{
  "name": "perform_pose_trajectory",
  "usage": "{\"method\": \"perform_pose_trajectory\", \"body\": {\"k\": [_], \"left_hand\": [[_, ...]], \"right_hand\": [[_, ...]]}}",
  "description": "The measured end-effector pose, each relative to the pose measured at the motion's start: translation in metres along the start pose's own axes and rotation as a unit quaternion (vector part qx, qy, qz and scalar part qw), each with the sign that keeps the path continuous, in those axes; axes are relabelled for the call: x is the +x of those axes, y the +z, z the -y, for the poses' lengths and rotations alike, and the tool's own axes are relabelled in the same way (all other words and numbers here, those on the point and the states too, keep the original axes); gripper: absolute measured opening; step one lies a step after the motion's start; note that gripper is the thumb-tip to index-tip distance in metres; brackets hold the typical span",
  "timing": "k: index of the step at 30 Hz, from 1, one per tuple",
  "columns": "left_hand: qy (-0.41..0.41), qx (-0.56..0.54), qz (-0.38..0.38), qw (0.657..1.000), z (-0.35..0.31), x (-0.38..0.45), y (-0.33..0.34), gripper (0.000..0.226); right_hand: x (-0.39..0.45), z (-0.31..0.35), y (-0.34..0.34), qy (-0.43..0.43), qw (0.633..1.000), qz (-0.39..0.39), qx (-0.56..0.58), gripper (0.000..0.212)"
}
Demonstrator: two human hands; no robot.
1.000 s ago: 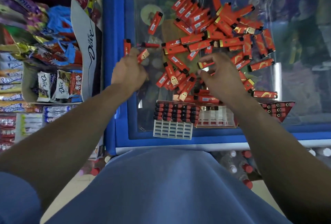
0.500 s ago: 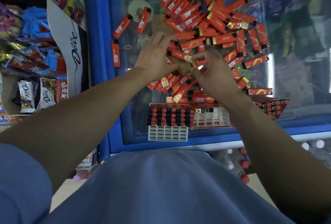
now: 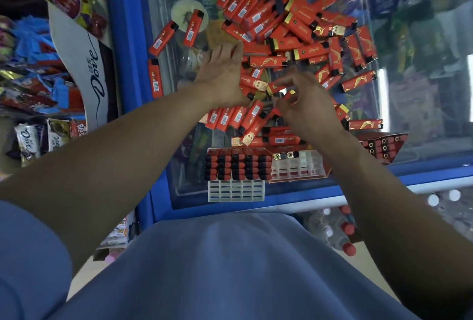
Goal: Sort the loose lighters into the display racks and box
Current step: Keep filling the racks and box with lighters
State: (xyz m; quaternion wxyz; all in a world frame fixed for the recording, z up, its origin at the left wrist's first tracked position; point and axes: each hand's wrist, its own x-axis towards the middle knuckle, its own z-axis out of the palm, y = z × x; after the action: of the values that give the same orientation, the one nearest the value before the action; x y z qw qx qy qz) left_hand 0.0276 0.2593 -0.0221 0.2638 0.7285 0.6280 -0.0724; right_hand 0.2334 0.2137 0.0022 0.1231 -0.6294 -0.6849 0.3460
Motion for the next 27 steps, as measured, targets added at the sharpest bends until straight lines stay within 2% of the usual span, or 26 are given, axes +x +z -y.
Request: {"method": "perform_pose_trajectory", "body": {"k": [6,11,14,18,23,27], "left_hand": [[0.003,0.009,-0.017,1.0,-0.005,0.002,0.011,0.109],[0.019,0.001,-0.006,1.0,-0.008,0.01,0.012,0.114],[0.013,-0.039,-0.013,0.999,-0.008,0.013,0.011,0.108],[-0.008,-0.108,-0.056,0.993,0.01,0.008,0.018,0.085],[-0.008,-0.071,-0.147,0.987,0.017,-0.006,0.04,0.039],[-0.026,-0.116,-0.166,0.979,0.018,-0.006,0.035,0.034]], "right_hand": [[0.004,-0.008,0.001,0.014,1.0,0.001,-0.015,0.026],[0.006,-0.01,0.002,0.017,1.0,0.007,-0.015,0.026],[0.005,-0.013,-0.002,0.014,1.0,-0.001,-0.001,0.024],[0.002,-0.016,-0.006,0.017,1.0,-0.015,0.003,0.022],[-0.003,-0.018,0.001,0.025,1.0,0.008,-0.01,0.024],[-0.003,-0.016,0.003,0.019,1.0,0.015,-0.007,0.023]]}}
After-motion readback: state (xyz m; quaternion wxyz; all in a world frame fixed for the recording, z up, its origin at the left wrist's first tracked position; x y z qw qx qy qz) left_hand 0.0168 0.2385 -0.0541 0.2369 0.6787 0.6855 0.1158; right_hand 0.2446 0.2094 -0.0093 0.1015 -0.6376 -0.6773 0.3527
